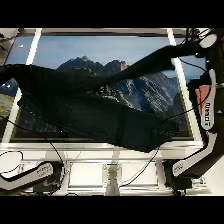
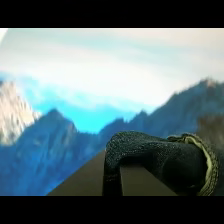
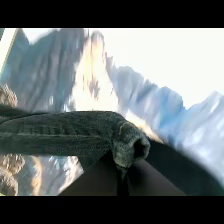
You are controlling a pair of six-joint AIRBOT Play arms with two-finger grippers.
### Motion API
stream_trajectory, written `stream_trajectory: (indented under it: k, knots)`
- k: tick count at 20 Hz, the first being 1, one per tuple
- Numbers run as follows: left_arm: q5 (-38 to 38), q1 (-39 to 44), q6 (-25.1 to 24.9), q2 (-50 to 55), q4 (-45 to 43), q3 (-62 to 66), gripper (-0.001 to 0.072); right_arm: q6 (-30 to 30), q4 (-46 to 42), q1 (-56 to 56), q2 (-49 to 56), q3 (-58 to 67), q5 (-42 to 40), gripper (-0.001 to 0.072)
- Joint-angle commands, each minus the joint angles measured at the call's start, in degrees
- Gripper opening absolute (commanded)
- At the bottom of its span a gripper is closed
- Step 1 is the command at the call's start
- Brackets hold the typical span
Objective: Fold the clothes and pants, and hang the long-sleeved shirts on hangers.
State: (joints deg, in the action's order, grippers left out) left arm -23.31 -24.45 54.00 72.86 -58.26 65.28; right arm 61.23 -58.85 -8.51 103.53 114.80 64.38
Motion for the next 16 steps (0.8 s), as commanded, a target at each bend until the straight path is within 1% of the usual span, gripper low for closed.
stream_trajectory:
  k: [1,4,5,7,9,11,13,16]
  knots:
    - [2.95,-0.79,-0.02,-2.23,-0.24,0.04,0.0045,-8.46,-0.85,0.11,-3.37,2.97,4.17,0.0016]
    - [2.32,-2.08,-0.02,-2.21,-0.24,-0.04,0.0045,-8.07,-4.44,0.13,-6.05,-2.43,9.40,0.0015]
    - [2.08,-2.47,-0.02,-2.21,-0.24,-0.04,0.0045,-6.99,-5.88,0.11,-6.73,-5.64,11.43,0.0014]
    - [2.08,-2.93,-0.02,-2.19,-0.26,-0.07,0.0045,-5.22,-7.26,0.13,-8.09,-14.40,13.81,0.0014]
    - [2.05,-3.30,-0.02,-2.05,-0.24,-0.11,0.0045,-4.70,-7.34,0.46,-9.01,-24.92,15.72,0.0014]
    - [1.99,-3.28,-0.02,-1.99,-0.24,-0.28,0.0045,-4.70,-7.32,2.03,-10.19,-35.71,16.17,0.0014]
    - [1.44,-3.28,-0.04,-1.99,-0.26,-0.28,0.0045,-4.98,-7.45,4.52,-12.66,-44.57,14.75,0.0014]
    - [1.44,-3.28,-0.04,-1.99,-0.26,-0.28,0.0045,-4.87,-7.39,6.49,-17.81,-51.56,10.36,0.0016]
